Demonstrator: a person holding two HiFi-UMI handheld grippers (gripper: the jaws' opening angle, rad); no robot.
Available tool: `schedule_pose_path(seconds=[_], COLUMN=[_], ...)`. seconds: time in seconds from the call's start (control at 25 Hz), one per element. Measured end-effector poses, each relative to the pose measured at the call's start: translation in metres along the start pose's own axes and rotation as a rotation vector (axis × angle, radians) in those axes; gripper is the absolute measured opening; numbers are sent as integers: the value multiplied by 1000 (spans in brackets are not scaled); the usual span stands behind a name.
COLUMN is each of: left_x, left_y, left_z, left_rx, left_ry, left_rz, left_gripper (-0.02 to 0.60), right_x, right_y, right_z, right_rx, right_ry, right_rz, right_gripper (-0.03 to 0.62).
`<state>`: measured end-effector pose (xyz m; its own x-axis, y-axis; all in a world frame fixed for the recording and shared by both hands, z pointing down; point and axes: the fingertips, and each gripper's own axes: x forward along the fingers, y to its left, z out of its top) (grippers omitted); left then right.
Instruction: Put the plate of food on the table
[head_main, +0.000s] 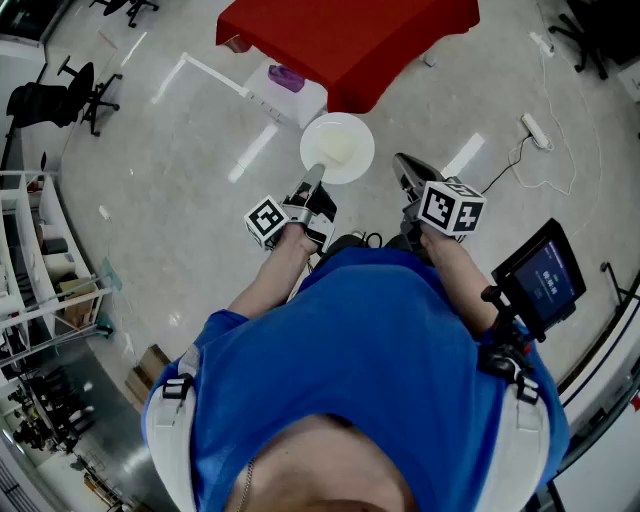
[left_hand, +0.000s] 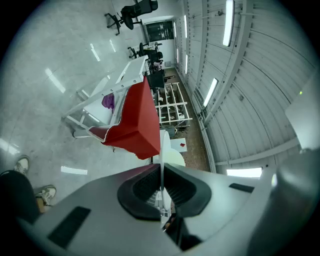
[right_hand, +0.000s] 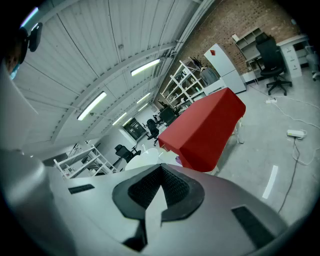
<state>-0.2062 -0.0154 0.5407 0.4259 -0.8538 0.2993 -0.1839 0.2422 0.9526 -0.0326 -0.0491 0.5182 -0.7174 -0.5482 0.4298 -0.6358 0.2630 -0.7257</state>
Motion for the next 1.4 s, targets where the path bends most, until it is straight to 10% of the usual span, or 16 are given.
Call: schedule_pose_path(seconds=[1.4], left_x=[19], left_y=[-8], left_z=[0], left_rx=[-8], left_ry=[43], left_rz=[11], left_gripper=[17], right_x=[-3], right_y=[-11], right_z=[7], right_rx=[80], right_ry=[-48], right_rz=[-27], right_gripper=[3])
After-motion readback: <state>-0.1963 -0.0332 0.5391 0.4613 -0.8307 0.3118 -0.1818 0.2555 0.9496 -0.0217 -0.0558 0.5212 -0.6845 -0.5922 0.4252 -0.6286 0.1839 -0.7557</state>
